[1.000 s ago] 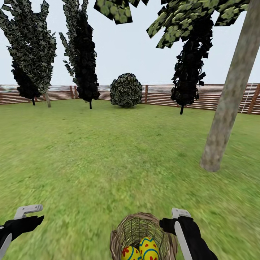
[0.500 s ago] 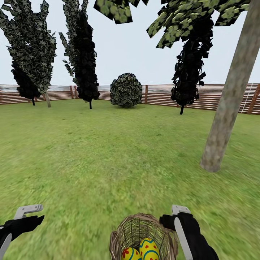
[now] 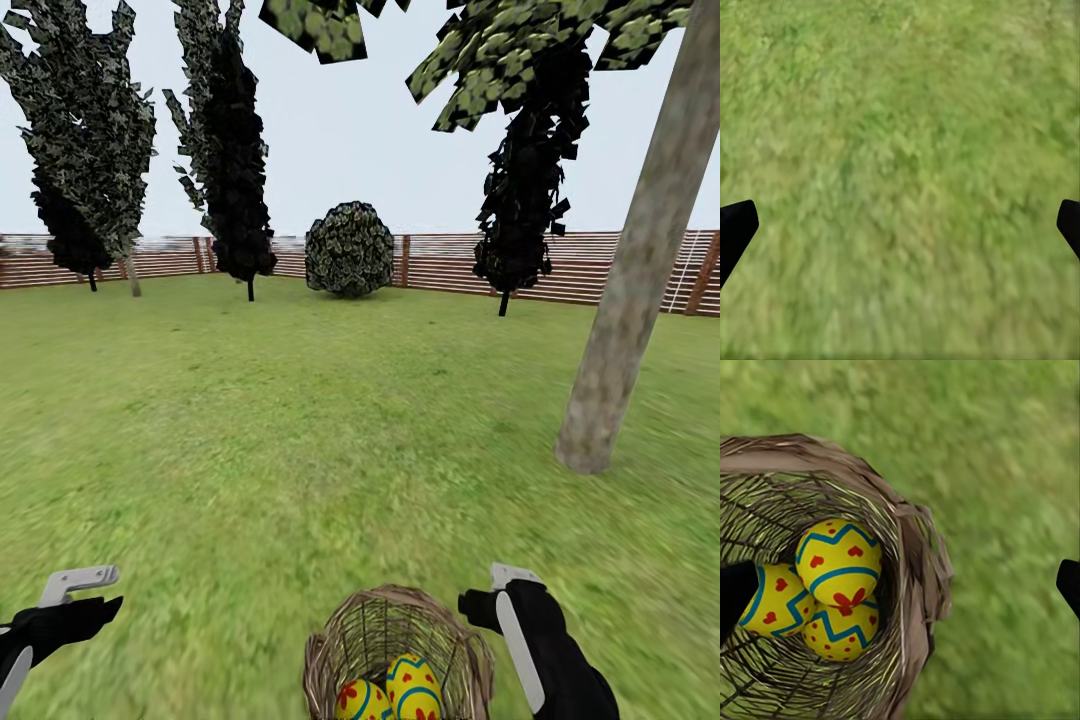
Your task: Take the three Easter eggs out of the wicker basket on the lawn in the garden, then place them on the lawn next to a single tree (choose any tree) so that all three eggs are next to the same tree and none are left in the basket.
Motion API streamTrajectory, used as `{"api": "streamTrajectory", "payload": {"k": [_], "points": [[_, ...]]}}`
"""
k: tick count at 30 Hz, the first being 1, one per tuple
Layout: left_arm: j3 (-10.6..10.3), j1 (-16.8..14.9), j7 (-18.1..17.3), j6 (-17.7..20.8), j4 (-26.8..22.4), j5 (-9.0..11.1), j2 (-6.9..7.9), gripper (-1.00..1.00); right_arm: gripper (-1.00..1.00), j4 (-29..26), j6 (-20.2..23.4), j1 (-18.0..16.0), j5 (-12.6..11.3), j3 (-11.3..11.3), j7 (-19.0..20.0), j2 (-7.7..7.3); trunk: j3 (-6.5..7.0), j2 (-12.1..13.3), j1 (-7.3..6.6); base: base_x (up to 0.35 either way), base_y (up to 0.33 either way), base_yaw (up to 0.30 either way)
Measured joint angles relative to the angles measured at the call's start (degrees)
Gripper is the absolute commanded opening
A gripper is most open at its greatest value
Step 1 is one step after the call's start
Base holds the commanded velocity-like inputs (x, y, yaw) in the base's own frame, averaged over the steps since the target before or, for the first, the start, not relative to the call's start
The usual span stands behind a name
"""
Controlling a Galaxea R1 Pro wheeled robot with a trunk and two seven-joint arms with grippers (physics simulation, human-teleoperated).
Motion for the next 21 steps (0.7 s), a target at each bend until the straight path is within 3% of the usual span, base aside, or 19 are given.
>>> {"api": "streamTrajectory", "payload": {"k": [16, 21], "points": [[-0.1, -0.1, 0.0, 0.2, -0.9, 0.0, 0.48, 1.0, 1.0, 2.2, -0.5, -0.8, 0.0, 0.3, -0.1, 0.17, -2.87, -6.4, 3.51, 0.0, 0.0, 0.0], [-0.1, 0.0, 0.0, 2.1, -1.7, 0.0, 0.57, 1.0, 1.0, 3.4, -0.7, -1.4, -0.1, 0.1, 0.0, 0.05, -3.77, -8.4, 4.61, 0.0, 0.0, 0.0]]}}
